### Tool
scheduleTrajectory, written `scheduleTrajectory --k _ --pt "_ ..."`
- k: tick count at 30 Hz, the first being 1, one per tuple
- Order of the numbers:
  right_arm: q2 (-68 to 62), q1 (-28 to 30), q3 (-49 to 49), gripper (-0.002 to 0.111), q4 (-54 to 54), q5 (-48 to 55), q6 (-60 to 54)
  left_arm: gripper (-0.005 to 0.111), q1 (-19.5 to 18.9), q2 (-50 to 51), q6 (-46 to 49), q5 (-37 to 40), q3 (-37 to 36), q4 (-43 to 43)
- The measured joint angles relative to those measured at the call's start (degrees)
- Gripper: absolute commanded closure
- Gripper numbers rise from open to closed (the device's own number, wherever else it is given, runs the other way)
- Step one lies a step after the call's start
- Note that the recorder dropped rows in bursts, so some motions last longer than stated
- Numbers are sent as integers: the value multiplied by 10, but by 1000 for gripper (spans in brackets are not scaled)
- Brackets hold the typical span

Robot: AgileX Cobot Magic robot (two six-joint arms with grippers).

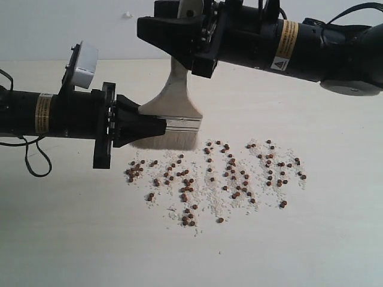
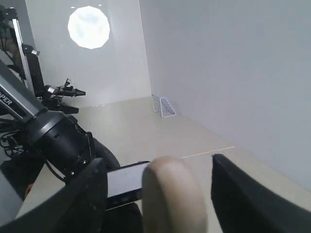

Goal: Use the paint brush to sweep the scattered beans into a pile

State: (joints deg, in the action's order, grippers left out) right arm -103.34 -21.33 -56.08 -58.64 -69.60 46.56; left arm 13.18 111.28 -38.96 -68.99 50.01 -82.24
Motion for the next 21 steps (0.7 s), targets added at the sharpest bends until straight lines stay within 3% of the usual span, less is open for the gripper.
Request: scheduleTrajectory --k 7,16,21 --pt "0 9 0 51 -70 42 37 107 0 0 -1 0 0 -14" --pt "0 79 0 52 -109 3 53 107 0 0 -4 0 0 -13" --pt "-4 84 0 52 -115 -3 64 107 0 0 -5 1 0 -10"
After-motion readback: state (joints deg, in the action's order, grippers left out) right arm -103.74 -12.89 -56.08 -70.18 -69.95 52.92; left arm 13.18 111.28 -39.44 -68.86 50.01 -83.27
